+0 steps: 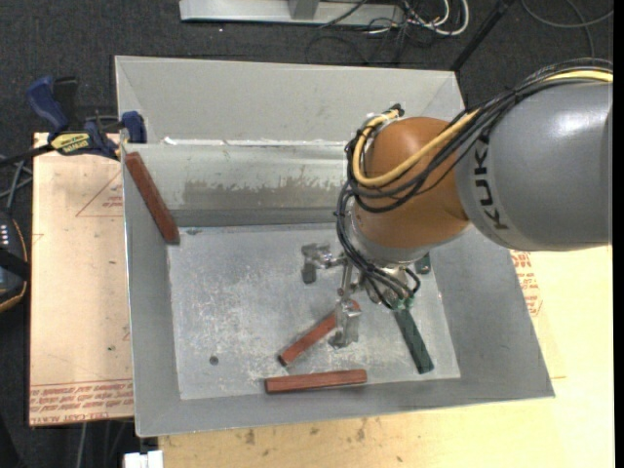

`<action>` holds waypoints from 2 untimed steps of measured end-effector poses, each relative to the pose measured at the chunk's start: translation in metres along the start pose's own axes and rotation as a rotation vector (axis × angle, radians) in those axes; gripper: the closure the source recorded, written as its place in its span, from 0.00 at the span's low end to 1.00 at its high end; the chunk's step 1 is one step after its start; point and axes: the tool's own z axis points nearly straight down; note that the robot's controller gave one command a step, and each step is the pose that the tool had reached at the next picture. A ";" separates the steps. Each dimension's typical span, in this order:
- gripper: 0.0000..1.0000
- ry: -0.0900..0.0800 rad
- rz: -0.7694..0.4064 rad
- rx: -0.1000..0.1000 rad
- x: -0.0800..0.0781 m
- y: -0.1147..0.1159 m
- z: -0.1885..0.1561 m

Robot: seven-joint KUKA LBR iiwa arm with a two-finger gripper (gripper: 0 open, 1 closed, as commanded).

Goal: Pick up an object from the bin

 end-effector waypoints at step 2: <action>1.00 0.007 -0.096 -0.002 0.020 -0.008 0.077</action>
Offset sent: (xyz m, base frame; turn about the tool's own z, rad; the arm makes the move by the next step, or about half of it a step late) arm 0.0000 0.0000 0.0000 0.0000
